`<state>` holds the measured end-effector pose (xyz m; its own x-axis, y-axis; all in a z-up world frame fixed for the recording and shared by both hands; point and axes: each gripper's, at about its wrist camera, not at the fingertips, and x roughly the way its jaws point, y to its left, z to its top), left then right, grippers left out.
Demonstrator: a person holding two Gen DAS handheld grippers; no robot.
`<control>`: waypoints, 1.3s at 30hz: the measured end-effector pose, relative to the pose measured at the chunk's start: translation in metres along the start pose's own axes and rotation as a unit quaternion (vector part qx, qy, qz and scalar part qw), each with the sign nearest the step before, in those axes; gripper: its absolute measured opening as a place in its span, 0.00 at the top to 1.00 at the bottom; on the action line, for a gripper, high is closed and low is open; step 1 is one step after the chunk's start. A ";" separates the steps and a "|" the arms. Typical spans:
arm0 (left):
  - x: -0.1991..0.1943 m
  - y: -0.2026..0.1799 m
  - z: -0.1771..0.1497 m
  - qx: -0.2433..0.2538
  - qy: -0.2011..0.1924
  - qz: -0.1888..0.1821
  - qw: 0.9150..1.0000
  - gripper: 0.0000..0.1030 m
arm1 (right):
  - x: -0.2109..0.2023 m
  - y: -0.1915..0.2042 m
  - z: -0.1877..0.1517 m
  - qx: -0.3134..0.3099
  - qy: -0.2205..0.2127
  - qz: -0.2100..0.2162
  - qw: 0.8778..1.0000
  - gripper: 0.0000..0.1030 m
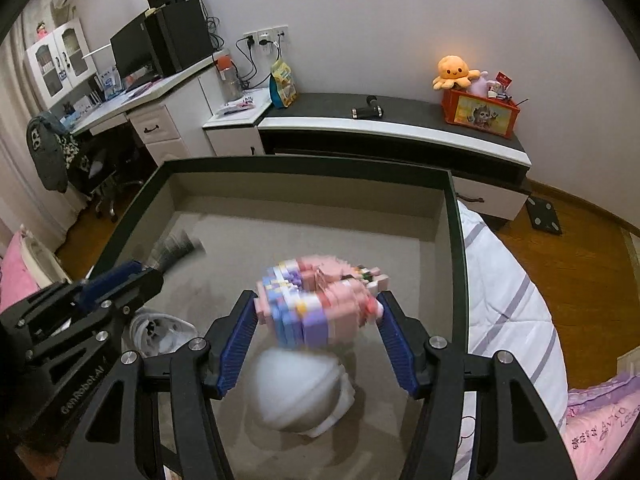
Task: Organize rigid objects
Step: 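Place the hair clip and block figure into the box and open both tools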
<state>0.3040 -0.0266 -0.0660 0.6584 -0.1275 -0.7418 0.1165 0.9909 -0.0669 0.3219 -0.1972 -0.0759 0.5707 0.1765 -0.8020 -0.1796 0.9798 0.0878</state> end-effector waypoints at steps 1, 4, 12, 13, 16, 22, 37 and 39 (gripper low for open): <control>-0.003 0.002 -0.001 -0.003 -0.006 0.004 1.000 0.33 | -0.001 -0.001 0.000 0.001 -0.001 -0.001 1.000 0.28; -0.017 0.006 -0.002 -0.009 -0.033 0.014 0.999 0.10 | -0.007 -0.006 -0.001 0.014 -0.010 0.006 1.000 0.16; -0.055 0.019 -0.009 -0.024 -0.071 0.022 0.997 0.00 | -0.026 -0.012 -0.005 0.042 -0.034 0.008 0.999 0.12; -0.059 0.020 -0.011 -0.026 -0.074 0.023 0.997 0.00 | -0.029 -0.012 -0.006 0.044 -0.038 0.009 0.998 0.12; -0.080 0.024 -0.019 -0.029 -0.092 0.024 0.995 0.00 | -0.045 -0.006 -0.015 0.046 -0.054 0.016 0.997 0.12; -0.134 0.027 -0.044 -0.028 -0.137 0.024 0.990 0.00 | -0.094 0.009 -0.045 0.032 -0.103 0.016 0.994 0.12; -0.192 0.031 -0.088 -0.050 -0.189 0.061 0.979 0.00 | -0.156 0.008 -0.121 0.040 -0.164 -0.034 0.985 0.12; -0.192 0.027 -0.096 -0.052 -0.184 0.074 0.979 0.00 | -0.154 0.006 -0.127 0.037 -0.158 -0.036 0.986 0.12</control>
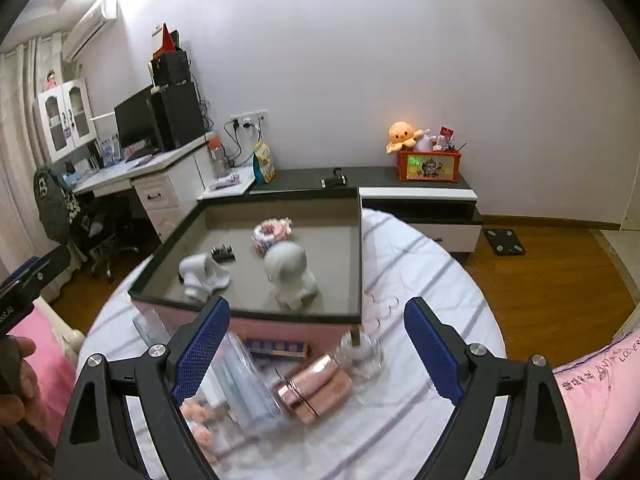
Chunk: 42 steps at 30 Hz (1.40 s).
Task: Organize rigid objects
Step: 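Place the hair clip and block figure into the box and open both tools, then move both tools back toward the teal-lidded container and toothbrush case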
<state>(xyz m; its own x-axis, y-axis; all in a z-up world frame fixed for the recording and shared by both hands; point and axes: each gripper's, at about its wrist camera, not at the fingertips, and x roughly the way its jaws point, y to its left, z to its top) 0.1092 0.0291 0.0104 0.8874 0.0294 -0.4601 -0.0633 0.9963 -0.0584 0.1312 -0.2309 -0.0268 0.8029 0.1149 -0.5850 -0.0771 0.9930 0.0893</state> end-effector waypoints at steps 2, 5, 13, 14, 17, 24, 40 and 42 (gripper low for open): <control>-0.005 -0.002 -0.006 -0.002 0.004 0.013 1.000 0.00 | 0.001 -0.002 -0.003 -0.006 0.003 -0.005 1.000 0.12; -0.011 -0.010 -0.013 -0.010 0.022 0.015 1.000 0.00 | -0.002 -0.001 -0.003 -0.021 0.005 -0.010 1.000 0.12; -0.032 -0.022 -0.020 0.001 0.019 0.007 1.000 0.00 | -0.023 0.014 -0.003 -0.039 -0.001 0.000 0.999 0.12; -0.033 -0.022 -0.022 0.004 0.019 0.002 1.000 0.00 | -0.026 0.017 -0.005 -0.039 -0.001 -0.006 0.999 0.12; -0.037 -0.020 -0.027 0.020 0.020 -0.020 0.999 0.00 | -0.040 0.024 -0.011 -0.030 -0.006 -0.025 0.999 0.12; -0.040 -0.012 -0.024 0.043 0.034 -0.051 0.997 0.00 | -0.061 0.044 -0.020 -0.009 0.001 -0.055 0.998 0.12; -0.033 -0.013 -0.020 0.023 0.034 -0.019 0.999 0.00 | -0.060 0.046 -0.009 -0.041 -0.001 -0.037 0.998 0.12; -0.026 -0.014 -0.026 0.023 0.047 -0.012 0.999 0.00 | -0.052 0.042 -0.011 -0.040 0.009 -0.031 0.999 0.12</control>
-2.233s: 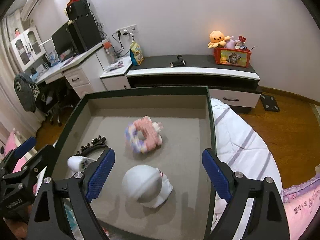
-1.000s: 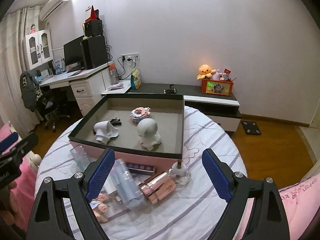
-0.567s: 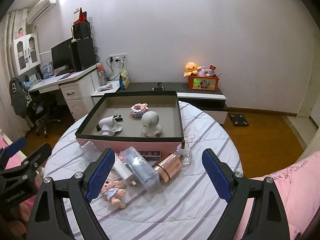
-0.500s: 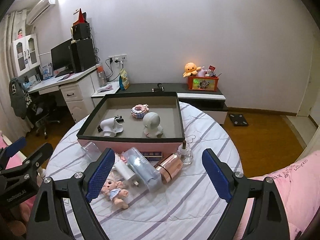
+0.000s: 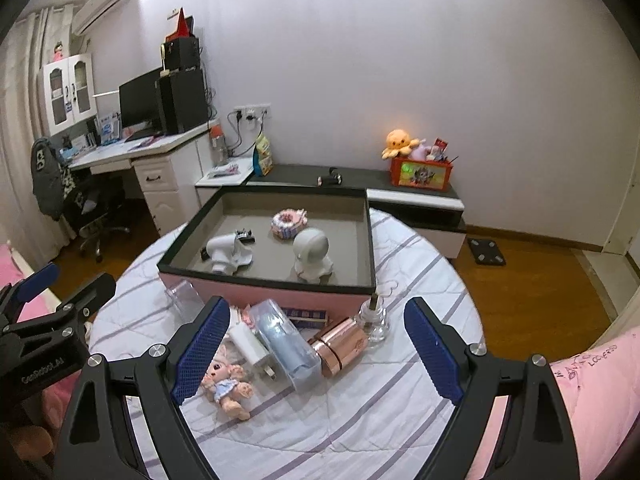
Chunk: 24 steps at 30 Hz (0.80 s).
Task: Organize rigid objects
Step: 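Move both tools back toward the teal-lidded container and toothbrush case, then grasp the teal-lidded clear container with the left tool while the right tool grasps the clear toothbrush case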
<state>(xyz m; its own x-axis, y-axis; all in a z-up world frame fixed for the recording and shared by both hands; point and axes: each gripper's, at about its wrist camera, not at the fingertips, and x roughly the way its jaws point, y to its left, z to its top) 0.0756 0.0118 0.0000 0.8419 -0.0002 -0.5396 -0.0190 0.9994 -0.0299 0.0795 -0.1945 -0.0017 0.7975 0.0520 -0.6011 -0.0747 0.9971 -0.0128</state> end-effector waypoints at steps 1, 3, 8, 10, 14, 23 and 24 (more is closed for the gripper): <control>0.003 -0.001 -0.002 0.001 0.004 0.002 1.000 0.00 | 0.004 -0.001 -0.002 0.001 0.004 0.005 1.000 0.12; 0.011 -0.002 -0.006 0.005 0.014 0.004 1.000 0.00 | 0.015 -0.005 -0.005 0.005 0.016 0.015 1.000 0.12; 0.038 -0.005 -0.014 0.010 0.040 0.005 0.999 0.00 | 0.042 -0.007 -0.012 0.007 0.050 0.032 0.998 0.12; 0.050 -0.004 -0.018 0.010 0.054 0.003 0.998 0.00 | 0.055 -0.006 -0.015 0.006 0.066 0.041 0.997 0.12; 0.076 -0.004 -0.027 0.012 0.079 0.001 0.997 0.00 | 0.074 -0.007 -0.020 0.004 0.091 0.061 0.994 0.12; 0.119 -0.004 -0.036 0.008 0.116 -0.012 0.993 0.00 | 0.105 -0.001 -0.023 -0.016 0.121 0.085 0.989 0.23; 0.123 -0.003 -0.036 0.007 0.118 -0.014 0.993 0.00 | 0.109 0.001 -0.023 -0.024 0.125 0.089 0.988 0.27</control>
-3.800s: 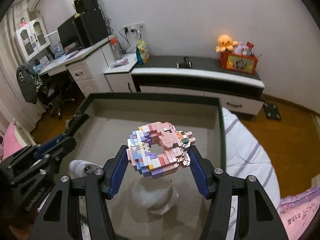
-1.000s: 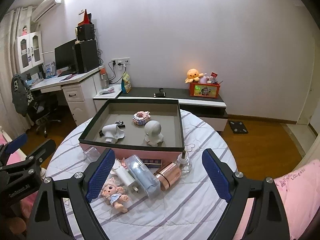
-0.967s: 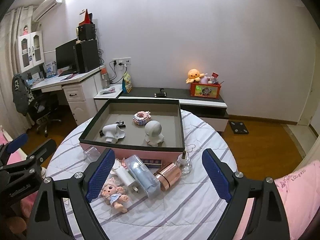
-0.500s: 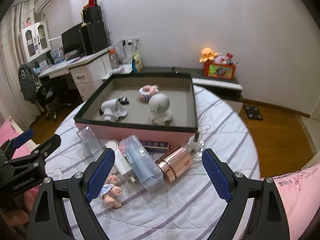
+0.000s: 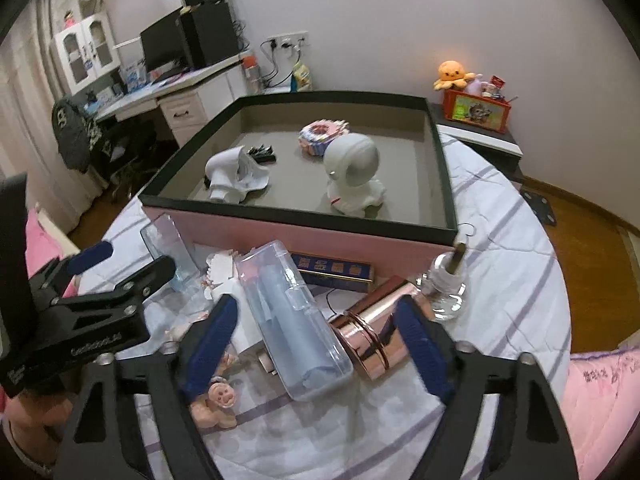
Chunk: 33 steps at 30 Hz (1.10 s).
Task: Organize rigid objects
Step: 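Grasp the teal-lidded clear container with the left tool while the right tool grasps the clear toothbrush case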
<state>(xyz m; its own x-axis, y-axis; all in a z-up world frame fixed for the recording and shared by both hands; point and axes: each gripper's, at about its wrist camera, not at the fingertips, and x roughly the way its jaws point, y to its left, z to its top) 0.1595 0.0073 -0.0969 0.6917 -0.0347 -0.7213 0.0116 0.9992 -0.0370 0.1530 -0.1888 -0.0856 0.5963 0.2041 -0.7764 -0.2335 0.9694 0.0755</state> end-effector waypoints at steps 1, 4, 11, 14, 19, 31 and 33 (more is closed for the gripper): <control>0.003 0.000 0.001 0.000 0.002 -0.001 1.000 0.00 | 0.002 0.001 0.001 -0.007 -0.001 -0.001 1.000 0.28; 0.012 -0.002 0.002 0.002 0.008 -0.006 1.000 0.00 | 0.004 0.005 0.004 -0.022 -0.001 0.006 1.000 0.32; 0.038 -0.004 -0.001 -0.008 0.056 -0.034 0.998 0.37 | 0.021 0.018 0.002 -0.057 0.025 0.044 0.997 0.44; 0.037 -0.002 -0.001 -0.015 0.052 -0.045 0.998 0.41 | 0.020 0.018 0.003 -0.050 0.024 0.049 0.997 0.52; 0.028 0.004 -0.002 -0.024 0.043 -0.053 0.997 0.52 | 0.015 0.012 0.003 -0.036 0.024 0.056 0.998 0.62; 0.008 0.005 -0.003 0.001 0.031 -0.054 0.998 0.63 | -0.003 0.009 0.002 -0.022 0.002 0.053 0.998 0.65; 0.015 0.006 0.000 -0.002 0.032 -0.046 0.998 0.57 | -0.001 0.008 0.000 -0.021 0.006 0.051 0.998 0.65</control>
<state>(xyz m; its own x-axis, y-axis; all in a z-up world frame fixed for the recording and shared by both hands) 0.1695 0.0126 -0.1078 0.6406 -0.1277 -0.7572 0.0695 0.9917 -0.1084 0.1506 -0.1811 -0.0841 0.5584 0.3001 -0.7734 -0.3253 0.9368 0.1287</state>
